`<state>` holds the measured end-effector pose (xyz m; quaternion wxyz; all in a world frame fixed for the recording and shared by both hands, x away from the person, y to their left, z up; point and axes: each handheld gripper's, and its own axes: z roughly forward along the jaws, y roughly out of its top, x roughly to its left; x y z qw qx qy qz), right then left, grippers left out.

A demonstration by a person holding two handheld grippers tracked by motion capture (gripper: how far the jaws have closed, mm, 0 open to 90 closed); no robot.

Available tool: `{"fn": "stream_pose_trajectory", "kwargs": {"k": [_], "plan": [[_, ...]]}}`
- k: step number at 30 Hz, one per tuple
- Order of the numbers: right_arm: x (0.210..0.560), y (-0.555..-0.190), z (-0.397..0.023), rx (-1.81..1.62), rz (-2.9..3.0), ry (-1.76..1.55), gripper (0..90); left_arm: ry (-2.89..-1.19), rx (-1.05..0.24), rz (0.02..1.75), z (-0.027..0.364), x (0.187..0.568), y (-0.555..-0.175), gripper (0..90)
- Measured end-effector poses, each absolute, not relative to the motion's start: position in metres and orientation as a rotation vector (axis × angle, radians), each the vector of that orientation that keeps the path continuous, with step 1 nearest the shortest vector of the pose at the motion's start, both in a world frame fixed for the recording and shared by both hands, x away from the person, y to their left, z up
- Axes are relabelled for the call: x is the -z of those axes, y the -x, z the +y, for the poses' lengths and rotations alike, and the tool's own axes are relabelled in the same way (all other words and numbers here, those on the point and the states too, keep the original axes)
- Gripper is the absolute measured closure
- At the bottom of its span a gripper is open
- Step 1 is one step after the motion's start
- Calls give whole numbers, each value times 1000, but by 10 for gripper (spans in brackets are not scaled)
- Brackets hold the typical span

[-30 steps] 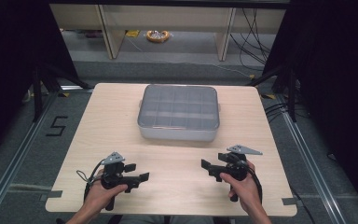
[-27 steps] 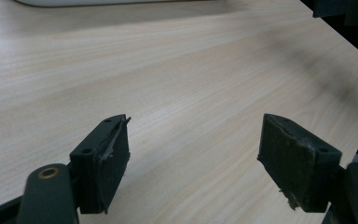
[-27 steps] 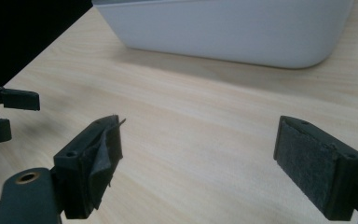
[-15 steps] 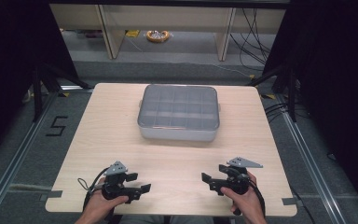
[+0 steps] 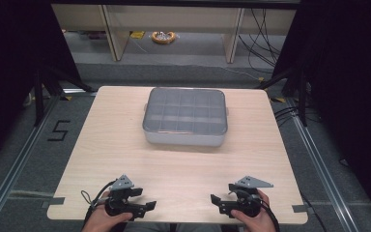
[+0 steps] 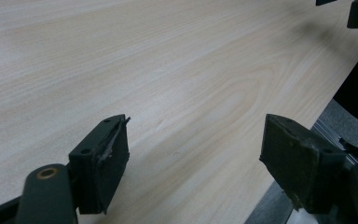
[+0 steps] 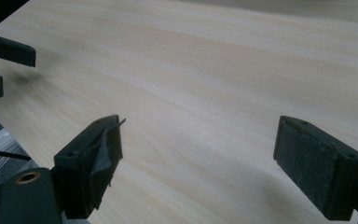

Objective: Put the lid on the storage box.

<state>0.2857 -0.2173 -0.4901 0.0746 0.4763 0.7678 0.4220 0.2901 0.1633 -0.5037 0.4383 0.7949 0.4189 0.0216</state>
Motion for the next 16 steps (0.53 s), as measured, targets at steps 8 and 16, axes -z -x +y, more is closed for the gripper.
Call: {"fn": "stream_pose_trajectory", "kwargs": {"k": [8, 16], "plan": [[497, -271, -217, -1212, 2346, -1425, 165, -1984, -44, 1034, 163, 503, -283, 228], [498, -272, -218, -1231, 2328, -1412, 165, -1991, -34, 1032, 164, 503, -285, 228]]}}
